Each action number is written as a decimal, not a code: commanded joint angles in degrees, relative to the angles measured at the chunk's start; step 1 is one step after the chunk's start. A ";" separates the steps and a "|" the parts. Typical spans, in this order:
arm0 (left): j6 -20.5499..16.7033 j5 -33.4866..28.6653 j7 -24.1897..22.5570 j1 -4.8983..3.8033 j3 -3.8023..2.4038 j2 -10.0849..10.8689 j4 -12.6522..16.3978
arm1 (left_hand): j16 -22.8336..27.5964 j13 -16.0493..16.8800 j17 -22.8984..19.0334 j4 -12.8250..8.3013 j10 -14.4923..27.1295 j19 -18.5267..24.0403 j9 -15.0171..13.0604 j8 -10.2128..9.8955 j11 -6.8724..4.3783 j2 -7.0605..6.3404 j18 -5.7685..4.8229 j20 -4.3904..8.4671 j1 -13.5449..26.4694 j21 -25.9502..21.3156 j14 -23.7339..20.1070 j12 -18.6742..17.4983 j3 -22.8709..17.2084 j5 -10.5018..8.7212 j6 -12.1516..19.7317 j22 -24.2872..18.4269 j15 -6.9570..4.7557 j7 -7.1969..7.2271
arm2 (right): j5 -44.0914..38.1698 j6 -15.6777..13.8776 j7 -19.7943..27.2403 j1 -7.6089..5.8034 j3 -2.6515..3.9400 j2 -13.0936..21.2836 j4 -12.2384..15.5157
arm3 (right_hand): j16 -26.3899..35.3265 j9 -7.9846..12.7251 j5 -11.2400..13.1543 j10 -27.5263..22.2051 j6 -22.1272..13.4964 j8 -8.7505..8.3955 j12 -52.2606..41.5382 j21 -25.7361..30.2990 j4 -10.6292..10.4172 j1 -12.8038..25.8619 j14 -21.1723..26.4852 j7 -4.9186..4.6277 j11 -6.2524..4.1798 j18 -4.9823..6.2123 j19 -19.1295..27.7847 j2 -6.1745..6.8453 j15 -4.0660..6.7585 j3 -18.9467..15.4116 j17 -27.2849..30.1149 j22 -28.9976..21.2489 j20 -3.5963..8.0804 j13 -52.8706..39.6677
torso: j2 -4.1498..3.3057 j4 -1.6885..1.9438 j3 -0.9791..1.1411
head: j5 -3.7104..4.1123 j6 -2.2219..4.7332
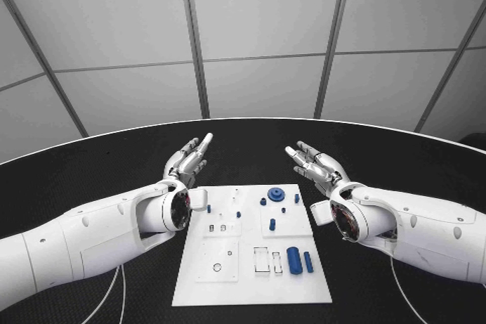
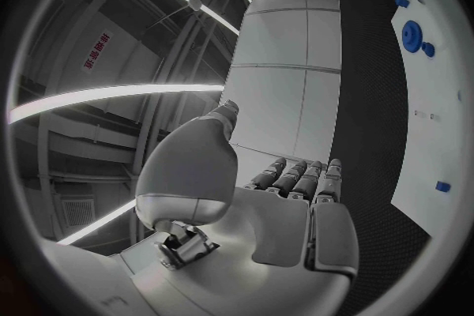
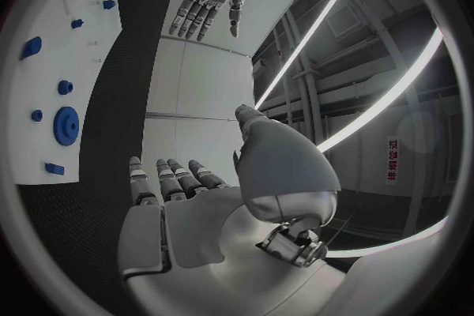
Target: Assemble the parts on the task board
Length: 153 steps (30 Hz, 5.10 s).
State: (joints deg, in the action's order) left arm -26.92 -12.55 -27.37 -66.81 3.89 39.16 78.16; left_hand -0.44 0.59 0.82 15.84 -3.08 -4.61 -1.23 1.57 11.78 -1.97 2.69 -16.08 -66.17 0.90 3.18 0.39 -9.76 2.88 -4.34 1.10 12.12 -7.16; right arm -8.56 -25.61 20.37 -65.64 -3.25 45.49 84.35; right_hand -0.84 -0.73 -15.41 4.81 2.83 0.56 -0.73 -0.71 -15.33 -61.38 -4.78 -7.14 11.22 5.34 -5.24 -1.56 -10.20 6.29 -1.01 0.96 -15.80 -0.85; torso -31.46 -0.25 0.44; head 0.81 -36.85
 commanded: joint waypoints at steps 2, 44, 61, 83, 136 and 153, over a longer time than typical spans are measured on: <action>1.01 -0.64 0.11 -0.35 0.17 -0.27 -0.59 | -0.57 0.18 0.29 0.72 -0.58 -0.25 -0.21 0.52 1.05 -0.14 1.28 -0.82 -2.94 0.43 0.62 0.39 -0.64 0.28 -0.95 0.16 1.21 -7.72 | -0.99 2.63 -1.11 -0.66 -0.35 0.09 -0.62 | -1.37 -1.12 -1.18 5.53 4.37 1.51 -0.90 -1.27 0.47 -8.97 -5.68 -7.54 1.02 2.43 -3.51 -0.35 -0.94 -1.61 -1.07 0.63 -0.93 -0.68 | 0.00 -0.01 0.01 | 0.00 -0.01; 6.83 5.02 1.48 -2.61 0.15 11.05 12.71 | -18.38 3.11 10.37 -4.38 -48.51 -36.92 -8.77 16.06 0.45 -3.22 6.55 -0.48 -13.55 17.11 44.78 8.93 -5.38 0.21 -38.77 6.40 -2.16 -8.07 | -61.25 4.76 -16.16 -4.02 -0.16 0.26 -3.33 | -24.38 -9.03 -2.30 64.87 49.80 13.59 -4.48 -21.85 11.37 -17.78 -72.71 -2.41 -5.71 4.94 -64.91 14.29 9.29 17.13 -23.11 9.37 9.23 -5.99 | -6.17 2.29 0.13 | 3.12 -0.08; 6.95 5.09 2.28 -4.53 0.10 13.36 16.46 | -17.84 3.06 10.26 -4.46 -48.29 -37.13 -8.67 15.85 0.57 -3.35 6.67 -0.49 -13.33 17.16 44.22 8.41 -5.49 0.21 -38.61 6.32 -1.99 -8.14 | -81.53 9.53 -25.45 -8.92 -0.12 -3.08 -3.20 | -72.69 -13.63 -1.84 63.79 50.50 14.68 -4.47 -58.05 9.86 -15.47 -82.13 -0.87 -7.14 1.48 -74.81 15.86 11.04 22.32 -68.27 46.37 11.35 -11.34 | -8.64 3.77 -0.24 | 4.34 0.79; 6.82 5.09 2.73 -6.32 0.09 14.34 18.11 | -17.58 3.04 10.22 -4.46 -48.10 -37.22 -8.60 15.71 0.68 -3.38 6.73 -0.49 -13.17 17.17 43.98 8.09 -5.54 0.19 -38.49 6.27 -1.89 -8.29 | -91.44 16.88 -30.27 -9.25 -0.14 -5.06 -4.21 | -77.77 -14.89 0.28 59.11 49.05 14.23 -3.19 -63.47 9.40 -14.90 -82.59 -0.85 -6.45 1.01 -75.66 16.40 10.47 23.64 -72.82 52.74 10.71 -11.13 | -10.49 5.58 -0.82 | 5.67 0.40; 6.81 5.08 2.96 -6.66 0.09 14.63 18.05 | -17.22 3.05 10.16 -4.51 -47.94 -37.35 -8.54 15.56 0.82 -3.38 6.80 -0.50 -13.04 17.19 43.65 7.72 -5.65 0.18 -38.37 6.19 -1.74 -8.41 | -91.64 20.68 -29.90 -9.24 -0.27 -5.46 -6.84 | -79.21 -17.19 -1.07 62.62 51.97 15.76 -4.84 -76.51 10.03 -15.27 -82.39 -0.79 -6.90 -1.62 -78.53 14.76 10.57 26.21 -73.03 70.11 10.63 -12.21 | -12.37 6.57 -0.62 | 6.66 1.06; 6.87 5.08 3.05 -6.67 0.09 14.62 18.00 | -17.18 3.05 10.16 -4.53 -47.93 -37.36 -8.53 15.55 0.83 -3.34 6.80 -0.50 -13.06 17.19 43.63 7.67 -5.70 0.19 -38.37 6.18 -1.73 -8.41 | -91.64 20.45 -29.42 -9.24 -0.28 -5.42 -7.02 | -79.45 -19.02 -0.07 65.53 55.38 17.73 -5.65 -79.23 11.43 -16.18 -82.32 0.18 -7.95 -2.20 -79.20 12.85 11.39 27.31 -72.78 73.92 11.14 -12.79 | -12.54 6.71 -0.63 | 6.85 0.99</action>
State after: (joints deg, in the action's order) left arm -20.05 -7.47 -24.32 -73.48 3.99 53.78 96.17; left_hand -17.75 3.71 11.06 11.61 -51.08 -41.76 -9.82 17.32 12.27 -5.15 8.44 -16.57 -79.40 17.79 47.29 8.31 -15.35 2.88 -42.71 7.35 10.37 -11.14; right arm -100.20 -5.16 -9.05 -74.87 -3.53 40.08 77.35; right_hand -80.03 -19.64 -15.69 70.04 57.77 17.94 -6.04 -79.66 -4.00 -77.50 -84.00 -6.93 3.28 4.22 -83.85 11.76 0.89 33.42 -73.82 74.81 -4.91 -13.55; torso -43.97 6.41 -0.19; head 7.59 -35.85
